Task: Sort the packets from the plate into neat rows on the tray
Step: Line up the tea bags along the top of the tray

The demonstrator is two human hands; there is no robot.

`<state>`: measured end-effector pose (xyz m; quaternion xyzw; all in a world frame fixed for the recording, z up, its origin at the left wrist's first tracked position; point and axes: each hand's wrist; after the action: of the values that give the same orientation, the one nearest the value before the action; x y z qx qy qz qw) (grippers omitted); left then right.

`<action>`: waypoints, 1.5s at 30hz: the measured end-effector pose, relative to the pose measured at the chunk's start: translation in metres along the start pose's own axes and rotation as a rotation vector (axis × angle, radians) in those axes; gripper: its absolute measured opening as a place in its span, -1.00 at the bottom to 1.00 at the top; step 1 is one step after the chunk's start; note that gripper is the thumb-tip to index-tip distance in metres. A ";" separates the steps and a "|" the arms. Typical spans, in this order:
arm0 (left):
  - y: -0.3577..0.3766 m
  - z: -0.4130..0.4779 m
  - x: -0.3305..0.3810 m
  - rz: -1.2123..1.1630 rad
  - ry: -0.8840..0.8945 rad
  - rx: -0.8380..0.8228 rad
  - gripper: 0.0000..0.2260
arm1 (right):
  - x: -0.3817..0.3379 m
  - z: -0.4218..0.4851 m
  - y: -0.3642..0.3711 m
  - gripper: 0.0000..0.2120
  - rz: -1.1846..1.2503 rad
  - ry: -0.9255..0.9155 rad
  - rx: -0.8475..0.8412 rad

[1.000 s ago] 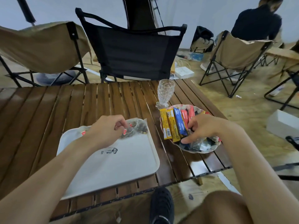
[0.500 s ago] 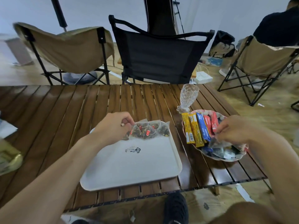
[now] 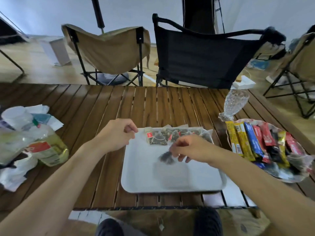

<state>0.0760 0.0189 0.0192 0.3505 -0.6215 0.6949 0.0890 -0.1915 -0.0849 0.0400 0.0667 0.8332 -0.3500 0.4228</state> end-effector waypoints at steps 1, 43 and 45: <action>-0.001 -0.002 -0.003 0.003 -0.006 -0.008 -0.88 | -0.006 0.006 0.006 -0.79 0.073 0.001 0.008; 0.053 0.019 -0.011 0.159 0.020 0.072 -0.68 | 0.045 0.017 -0.036 -0.86 -0.319 0.041 0.078; 0.057 0.024 -0.012 0.145 0.023 0.088 -0.71 | 0.049 0.016 -0.039 -0.87 -0.373 0.031 0.091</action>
<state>0.0616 -0.0117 -0.0340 0.2999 -0.6132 0.7301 0.0302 -0.2282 -0.1340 0.0171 -0.0642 0.8211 -0.4583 0.3342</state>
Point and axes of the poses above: each hand's wrist, its own z-axis towards the middle knuckle, its own y-axis out of the palm, x = y × z, and after that the axes turned 1 degree about x, right-handed
